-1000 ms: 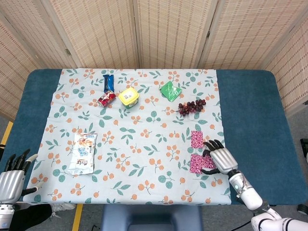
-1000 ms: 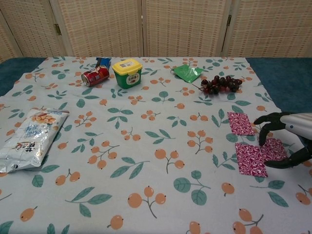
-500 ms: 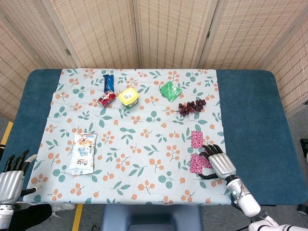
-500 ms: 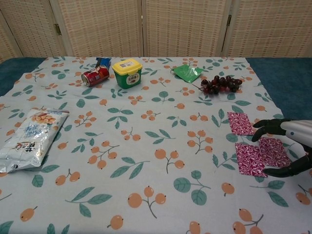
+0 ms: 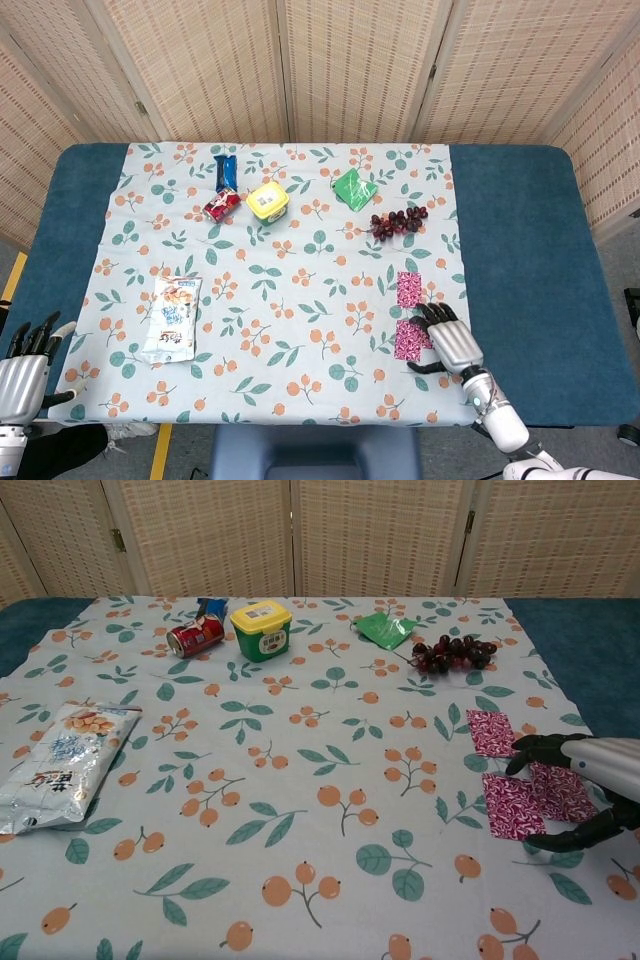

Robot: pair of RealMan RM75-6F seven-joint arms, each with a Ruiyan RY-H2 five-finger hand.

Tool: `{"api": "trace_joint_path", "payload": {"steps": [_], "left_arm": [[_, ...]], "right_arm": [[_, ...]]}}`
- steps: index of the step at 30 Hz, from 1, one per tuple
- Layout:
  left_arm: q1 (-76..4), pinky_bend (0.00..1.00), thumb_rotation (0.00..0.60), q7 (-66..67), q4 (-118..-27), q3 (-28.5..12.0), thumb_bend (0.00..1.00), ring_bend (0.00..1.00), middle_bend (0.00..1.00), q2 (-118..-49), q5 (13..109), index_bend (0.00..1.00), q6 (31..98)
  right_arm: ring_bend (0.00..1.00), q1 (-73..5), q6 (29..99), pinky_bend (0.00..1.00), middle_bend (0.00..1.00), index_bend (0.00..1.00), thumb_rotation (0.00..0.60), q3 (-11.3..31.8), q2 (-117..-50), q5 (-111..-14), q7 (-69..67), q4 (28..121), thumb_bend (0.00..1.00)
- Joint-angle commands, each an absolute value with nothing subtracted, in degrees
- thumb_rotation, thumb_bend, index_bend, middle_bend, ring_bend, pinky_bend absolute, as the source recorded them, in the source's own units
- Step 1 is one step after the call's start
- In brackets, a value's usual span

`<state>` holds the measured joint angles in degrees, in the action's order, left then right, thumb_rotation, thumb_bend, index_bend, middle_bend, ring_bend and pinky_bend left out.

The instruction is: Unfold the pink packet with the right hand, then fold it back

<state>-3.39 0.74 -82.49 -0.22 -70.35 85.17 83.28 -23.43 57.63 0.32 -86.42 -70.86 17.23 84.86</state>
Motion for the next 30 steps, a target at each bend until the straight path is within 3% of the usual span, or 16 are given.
{"api": "trace_joint_path", "payload": {"steps": [1, 30], "left_arm": [[-3.42, 0.0, 0.6, 0.73, -82.49, -0.28, 0.21, 0.16, 0.08, -70.33, 85.22, 0.2, 83.34], [-3.21, 0.0, 0.6, -0.25, -81.33, -0.1, 0.22, 0.16, 0.08, -70.66, 84.8, 0.2, 82.82]], "right_arm": [[0.0, -23.47, 57.67, 0.0, 0.08, 0.19, 0.356, 0.52, -86.61, -70.67, 17.37, 84.63, 0.24], [0.0, -23.77, 58.73, 0.0, 0.08, 0.19, 0.356, 0.43, -89.37, -70.8, 21.2, 82.24, 0.24]]}}
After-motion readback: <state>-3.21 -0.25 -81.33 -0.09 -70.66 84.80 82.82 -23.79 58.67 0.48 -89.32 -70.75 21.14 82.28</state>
